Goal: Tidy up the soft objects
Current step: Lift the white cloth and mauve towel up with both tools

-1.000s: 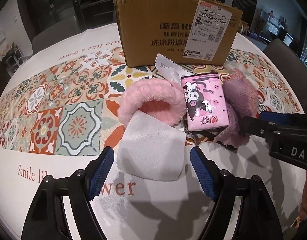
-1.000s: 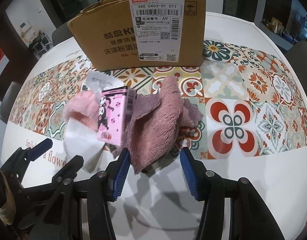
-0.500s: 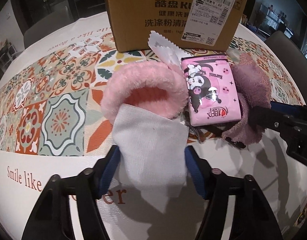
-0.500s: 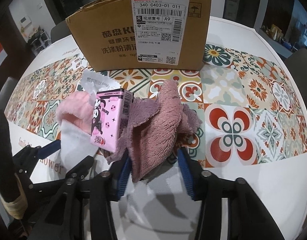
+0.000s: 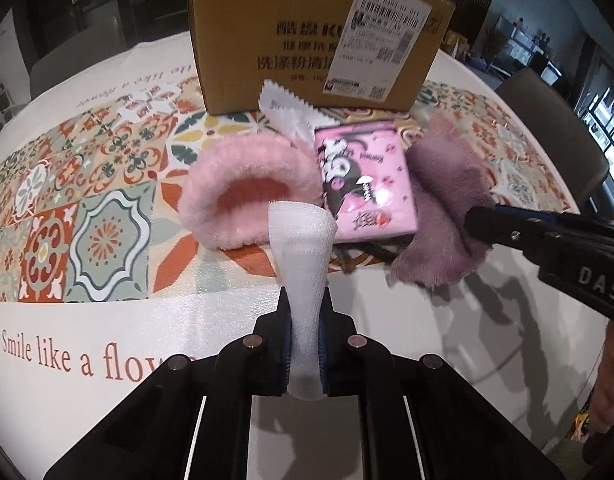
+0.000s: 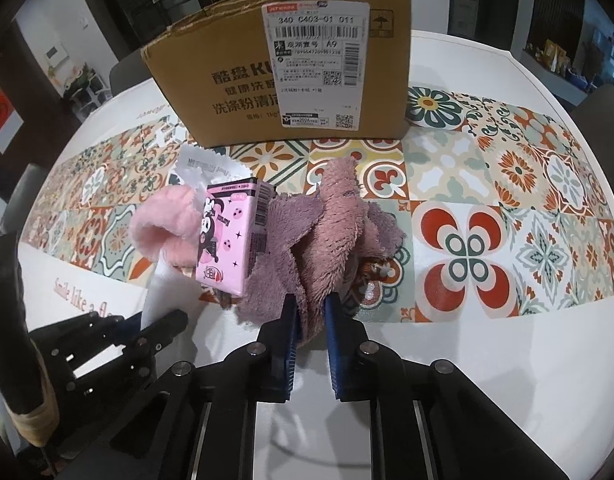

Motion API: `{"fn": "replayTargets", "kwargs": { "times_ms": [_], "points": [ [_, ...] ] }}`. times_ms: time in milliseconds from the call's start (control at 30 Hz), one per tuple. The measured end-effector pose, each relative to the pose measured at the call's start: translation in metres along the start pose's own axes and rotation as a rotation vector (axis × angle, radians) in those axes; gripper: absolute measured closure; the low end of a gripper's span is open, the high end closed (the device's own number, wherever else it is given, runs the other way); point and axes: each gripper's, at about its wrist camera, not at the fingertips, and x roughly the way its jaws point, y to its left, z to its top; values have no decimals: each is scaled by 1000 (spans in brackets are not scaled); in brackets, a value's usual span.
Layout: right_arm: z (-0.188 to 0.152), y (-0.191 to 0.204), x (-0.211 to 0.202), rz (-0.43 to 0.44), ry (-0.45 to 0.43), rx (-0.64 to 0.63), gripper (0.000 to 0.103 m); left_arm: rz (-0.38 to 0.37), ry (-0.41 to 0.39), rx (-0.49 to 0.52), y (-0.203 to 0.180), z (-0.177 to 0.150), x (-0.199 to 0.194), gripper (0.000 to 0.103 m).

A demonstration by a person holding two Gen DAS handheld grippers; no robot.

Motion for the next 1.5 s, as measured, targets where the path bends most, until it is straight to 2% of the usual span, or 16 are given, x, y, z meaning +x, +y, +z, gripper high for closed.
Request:
{"fn": "replayTargets", "kwargs": {
  "times_ms": [467, 667, 733, 767, 800, 867, 1133, 1500],
  "points": [
    [0, 3, -36, 41, -90, -1, 94, -9, -100, -20, -7, 10, -45, 91],
    [1, 0, -43, 44, -112, -1, 94, -9, -111, -14, -12, 11, -49, 91],
    [1, -4, -39, 54, -93, 23, 91, -6, -108, -11, -13, 10, -48, 91],
    [1, -5, -37, 59, -82, 28, 85, -5, -106, -10, -12, 9, -47, 91],
    [1, -5, -34, 60, -74, 26, 72, -5, -103, -12, -12, 9, -46, 91],
    [1, -6, -31, 51, -72, 24, 61, -5, -97, -16, -12, 9, -45, 91],
    [16, -17, -18, 49, -91, 38, 61, 10, -100, -12, -14, 18, -40, 91],
    [37, -21, 10, 41, -61, 45, 61, 20, -80, -25, -8, 28, -28, 91]
  ]
}}
